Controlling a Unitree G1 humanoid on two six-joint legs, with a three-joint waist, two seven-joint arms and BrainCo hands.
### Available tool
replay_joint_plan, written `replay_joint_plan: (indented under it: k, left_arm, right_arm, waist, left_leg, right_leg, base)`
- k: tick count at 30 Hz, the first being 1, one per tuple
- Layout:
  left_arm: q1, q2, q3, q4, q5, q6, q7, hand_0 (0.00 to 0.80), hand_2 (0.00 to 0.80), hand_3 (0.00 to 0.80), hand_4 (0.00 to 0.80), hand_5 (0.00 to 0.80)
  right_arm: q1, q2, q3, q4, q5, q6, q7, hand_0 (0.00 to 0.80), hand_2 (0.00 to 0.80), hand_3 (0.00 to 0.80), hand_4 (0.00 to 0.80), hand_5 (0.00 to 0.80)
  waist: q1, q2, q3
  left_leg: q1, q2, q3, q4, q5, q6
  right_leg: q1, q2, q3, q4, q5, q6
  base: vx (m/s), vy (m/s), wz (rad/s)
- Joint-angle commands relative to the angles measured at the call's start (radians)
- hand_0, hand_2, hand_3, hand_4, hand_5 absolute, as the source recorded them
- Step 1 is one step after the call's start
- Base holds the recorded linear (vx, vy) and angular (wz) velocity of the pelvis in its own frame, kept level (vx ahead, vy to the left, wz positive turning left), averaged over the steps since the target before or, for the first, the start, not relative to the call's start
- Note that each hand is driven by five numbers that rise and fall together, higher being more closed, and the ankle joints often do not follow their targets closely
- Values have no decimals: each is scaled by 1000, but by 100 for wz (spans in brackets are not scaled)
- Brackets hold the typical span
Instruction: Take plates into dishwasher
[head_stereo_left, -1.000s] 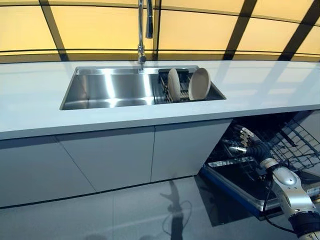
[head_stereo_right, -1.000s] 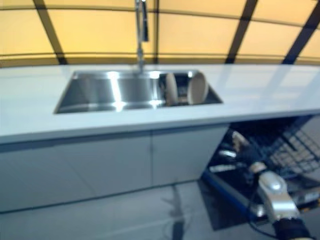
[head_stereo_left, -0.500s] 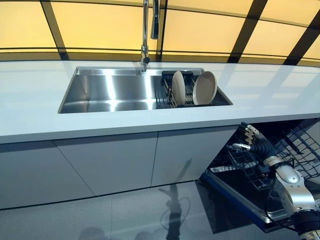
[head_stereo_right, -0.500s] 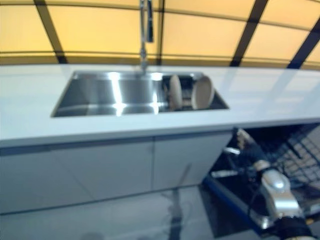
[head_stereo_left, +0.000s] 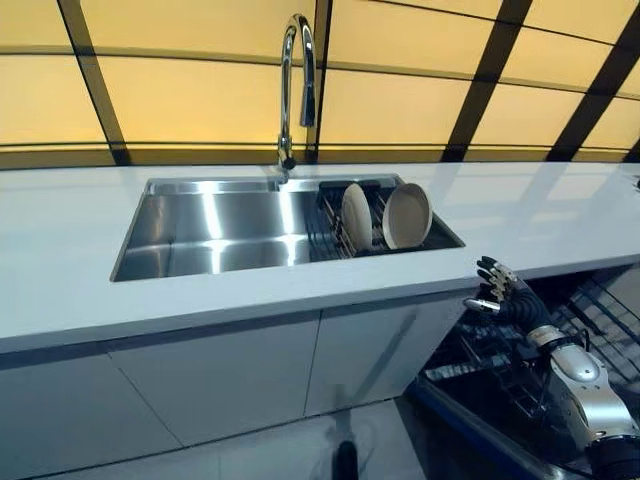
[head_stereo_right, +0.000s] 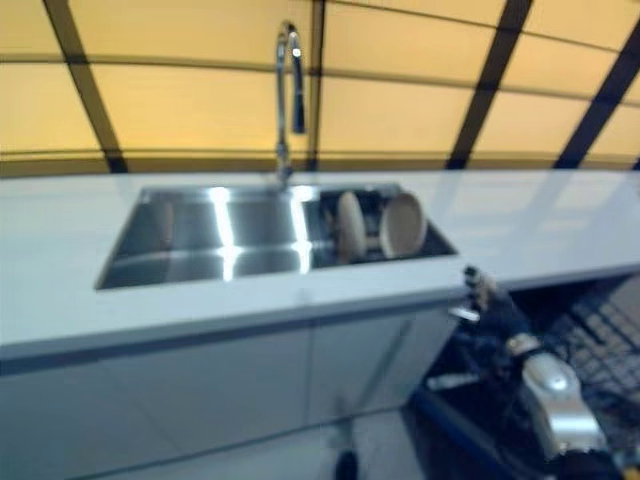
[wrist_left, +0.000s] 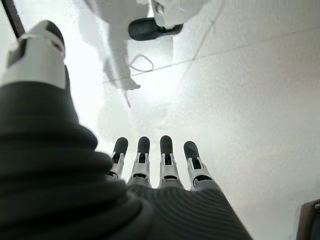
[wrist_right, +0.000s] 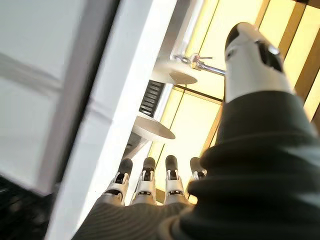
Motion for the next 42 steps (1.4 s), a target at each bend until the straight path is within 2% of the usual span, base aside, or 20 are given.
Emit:
replay_joint_plan:
  k: [1,2,11,15,20,25,27,28,29,31,32,33,35,37,38,42]
  left_arm:
    - [-15,12,14,19,-37,19,26,0,0,0,0,0]
    - [-11,9,25,23,-28,14,9,0,0,0,0,0]
    - [-2,2,12,25,11,5,5,0,0,0,0,0]
    - [14,11,19,32,39,-6,-4,0,0,0,0,0]
    - [1,7,11,15,48,-22,-2,0,0,0,0,0]
    - [-22,11,-10,1,79,-17,-5,0,0,0,0,0]
    - [-21,16,-8,-3,59,-8,4,0,0,0,0,0]
    - [-17,21,0,-1,41,-8,7,0,0,0,0,0]
    - [-13,25,8,-1,37,-8,8,0,0,0,0,0]
    - [-10,34,13,0,25,-5,10,0,0,0,0,0]
    - [-9,43,17,1,-1,-1,9,0,0,0,0,0]
    - [-10,48,25,0,-10,1,8,0,0,0,0,0]
    - [-26,55,40,8,-39,8,14,0,0,0,0,0]
    - [-28,51,55,5,-72,6,25,0,0,0,0,0]
    - [-29,41,54,-6,-75,-2,26,0,0,0,0,0]
    - [-25,25,44,-15,-50,-18,15,0,0,0,0,0]
  right_arm:
    - [-109,-32,-22,-9,19,-14,-48,0,0,0,0,0]
    - [-125,-27,-11,4,5,-16,-53,0,0,0,0,0]
    - [-118,-15,-10,18,-20,16,-89,0,0,0,0,0]
    - [-105,-9,-12,-5,-42,22,-108,0,0,0,0,0]
    - [-88,-10,-20,-24,-59,34,-127,0,0,0,0,0]
    - [-57,-11,-37,-46,-85,41,-137,0,0,0,0,0]
    - [-63,-14,-36,-42,-81,43,-124,0,0,0,0,0]
    - [-80,-16,-28,-32,-84,42,-117,0,0,0,0,0]
    - [-100,-22,-16,-21,-91,44,-121,0,0,0,0,0]
    - [-132,-24,6,-9,-105,48,-132,0,0,0,0,0]
    - [-158,-27,26,-5,-110,51,-133,0,0,0,0,0]
    - [-170,-29,35,-7,-106,49,-132,0,0,0,0,0]
    - [-205,-24,59,11,-107,49,-134,0,0,0,0,0]
    - [-235,-33,85,39,-95,48,-125,0,0,0,0,0]
    - [-264,-45,99,58,-82,59,-122,0,0,0,0,0]
    - [-278,-51,105,62,-55,77,-118,0,0,0,0,0]
  waist:
    - [34,-14,4]
    - [35,-9,2]
    - [32,8,-21]
    - [30,12,-18]
    - [18,13,-15]
    - [8,-1,-9]
    - [20,-5,-7]
    - [34,-3,-7]
    - [53,5,-4]
    - [71,11,-3]
    - [85,19,-1]
    - [94,23,-4]
    - [99,18,-9]
    - [103,10,-16]
    - [105,8,-18]
    - [110,4,-25]
  left_leg:
    - [-52,0,-23,161,-52,-40]
    - [-32,15,-14,147,-54,-46]
    - [19,35,-3,58,-30,-59]
    - [13,33,7,53,-24,-60]
    - [8,23,6,55,-30,-51]
    - [2,-6,10,74,-45,-38]
    - [6,-8,54,67,-35,-43]
    - [4,-3,86,64,-23,-48]
    - [-5,10,112,70,-13,-50]
    - [-40,31,131,89,13,-51]
    - [-62,57,148,102,25,-52]
    - [-72,73,159,103,35,-54]
    - [-81,94,153,113,30,-68]
    - [-70,110,160,114,29,-84]
    - [-64,123,162,104,31,-89]
    - [-49,130,159,87,39,-93]
  right_leg:
    - [99,0,25,-78,124,31]
    - [105,-5,20,-74,119,34]
    - [137,-16,-11,-98,111,39]
    - [137,-22,-18,-103,116,44]
    - [120,-28,-2,-91,121,53]
    - [97,-54,3,-98,189,81]
    - [102,-80,-65,-88,218,92]
    - [111,-101,-106,-66,227,95]
    - [126,-115,-114,-25,216,90]
    - [139,-144,-98,34,200,75]
    - [153,-162,-85,67,172,65]
    - [175,-162,-91,50,136,56]
    - [226,-128,-78,-48,72,48]
    - [235,-130,-93,-87,79,58]
    - [241,-116,-84,-90,63,61]
    - [250,-116,-99,-87,60,66]
  base:
    - [215,-78,46]
    - [194,-67,7]
    - [143,-22,-7]
    - [57,18,-17]
    - [-2,56,-7]
    - [6,34,-5]
    - [-14,-4,-9]
    - [-77,-35,-17]
    - [-109,-81,-34]
    - [-126,-137,-46]
    - [-124,-182,-25]
    - [-101,-220,-15]
    - [15,-238,-44]
    - [47,-216,-53]
    - [36,-179,-43]
    - [66,-111,-10]
